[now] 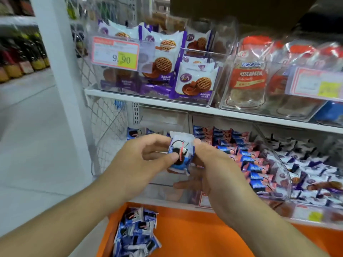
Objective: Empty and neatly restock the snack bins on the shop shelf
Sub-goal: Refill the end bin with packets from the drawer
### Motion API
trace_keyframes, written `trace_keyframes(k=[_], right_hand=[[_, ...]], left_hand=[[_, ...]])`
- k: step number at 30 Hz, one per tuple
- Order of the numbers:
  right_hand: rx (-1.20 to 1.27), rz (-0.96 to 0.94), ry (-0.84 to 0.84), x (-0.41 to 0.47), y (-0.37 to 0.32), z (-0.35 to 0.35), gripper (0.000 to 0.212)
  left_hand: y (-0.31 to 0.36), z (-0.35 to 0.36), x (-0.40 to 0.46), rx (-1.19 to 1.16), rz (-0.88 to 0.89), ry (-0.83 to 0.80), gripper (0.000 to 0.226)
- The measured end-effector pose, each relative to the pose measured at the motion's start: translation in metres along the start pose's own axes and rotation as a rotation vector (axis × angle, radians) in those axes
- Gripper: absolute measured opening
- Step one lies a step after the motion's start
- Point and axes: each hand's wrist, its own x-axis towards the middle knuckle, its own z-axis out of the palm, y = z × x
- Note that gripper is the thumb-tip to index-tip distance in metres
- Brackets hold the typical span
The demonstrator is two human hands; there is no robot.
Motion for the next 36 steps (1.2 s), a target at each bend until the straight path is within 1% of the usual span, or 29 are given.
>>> trace_keyframes(k=[3, 5, 6, 8, 10, 11, 14, 16, 17, 21, 23, 28, 31, 33, 36], right_hand=[[-0.053, -0.076, -0.004, 0.000, -0.003, -0.001, 0.027], [-0.139, -0.153, -0.063, -0.001, -0.002, -0.003, 0.014], [-0.216, -0.194, -0.074, -0.002, 0.000, -0.004, 0.008], [-0.404, -0.278, -0.028, 0.001, 0.007, -0.008, 0.007], [-0.626, -0.358, 0.020, 0.007, 0.010, -0.013, 0.008], [-0.740, -0.397, 0.028, 0.010, 0.011, -0.017, 0.013], [-1.173, -0.544, 0.058, 0.020, 0.013, -0.032, 0.050], [-1.366, -0.645, 0.031, 0.030, 0.017, -0.043, 0.061], [-1.422, -0.649, 0.014, 0.034, 0.019, -0.048, 0.064], [-1.514, -0.642, -0.052, 0.040, 0.027, -0.063, 0.071], [-1.509, -0.654, -0.066, 0.042, 0.028, -0.067, 0.072], [-1.498, -0.663, -0.084, 0.048, 0.034, -0.073, 0.073], [-1.482, -0.656, -0.086, 0.051, 0.037, -0.076, 0.073], [-1.472, -0.653, -0.091, 0.052, 0.038, -0.077, 0.073], [-1.446, -0.691, -0.072, 0.054, 0.041, -0.078, 0.073]], left_hand=[[0.004, -0.010, -0.001, 0.016, -0.038, 0.004, 0.029], [0.007, -0.014, 0.001, 0.036, -0.046, 0.016, 0.032], [0.008, -0.015, 0.002, 0.048, -0.043, 0.009, 0.035], [0.010, -0.016, 0.004, 0.091, -0.017, -0.005, 0.038], [0.007, -0.018, 0.010, 0.167, 0.006, 0.022, 0.037], [0.003, -0.020, 0.016, 0.213, 0.012, 0.051, 0.035], [-0.015, -0.023, 0.046, 0.397, 0.017, 0.098, 0.032], [-0.033, -0.021, 0.072, 0.517, 0.024, 0.072, 0.031], [-0.044, -0.018, 0.086, 0.570, 0.033, 0.057, 0.030], [-0.086, 0.002, 0.137, 0.712, 0.109, 0.028, 0.026], [-0.104, 0.010, 0.160, 0.812, 0.172, 0.027, 0.024], [-0.140, 0.020, 0.200, 0.978, 0.229, 0.013, 0.030], [-0.151, 0.022, 0.206, 0.987, 0.345, 0.047, 0.027], [-0.152, 0.022, 0.206, 0.982, 0.388, 0.057, 0.027], [-0.151, 0.018, 0.204, 1.017, 0.358, 0.035, 0.037]])
